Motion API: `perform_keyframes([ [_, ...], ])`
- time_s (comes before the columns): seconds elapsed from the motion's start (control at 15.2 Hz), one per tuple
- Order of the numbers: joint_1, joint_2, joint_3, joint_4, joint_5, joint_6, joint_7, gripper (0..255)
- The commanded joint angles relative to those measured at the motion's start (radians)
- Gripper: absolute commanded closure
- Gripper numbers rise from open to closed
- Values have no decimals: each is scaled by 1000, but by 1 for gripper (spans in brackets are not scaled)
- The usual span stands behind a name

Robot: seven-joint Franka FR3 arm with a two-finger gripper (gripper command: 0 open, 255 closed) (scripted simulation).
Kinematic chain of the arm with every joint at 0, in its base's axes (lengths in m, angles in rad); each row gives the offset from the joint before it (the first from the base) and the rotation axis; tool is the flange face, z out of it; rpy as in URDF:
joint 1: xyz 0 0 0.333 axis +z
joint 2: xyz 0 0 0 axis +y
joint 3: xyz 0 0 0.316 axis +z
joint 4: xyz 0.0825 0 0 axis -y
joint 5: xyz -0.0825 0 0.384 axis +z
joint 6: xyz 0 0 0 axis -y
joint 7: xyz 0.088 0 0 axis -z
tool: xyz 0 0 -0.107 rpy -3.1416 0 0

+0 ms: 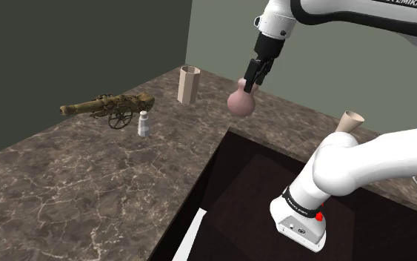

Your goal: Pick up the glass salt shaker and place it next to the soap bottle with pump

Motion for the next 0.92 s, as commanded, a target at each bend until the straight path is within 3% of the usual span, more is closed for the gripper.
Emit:
perform_keyframes([
  [0.0, 0, 0, 0, 0, 0, 0, 0, 0],
  [0.86, 14, 333, 174, 0, 33, 413, 246, 0],
])
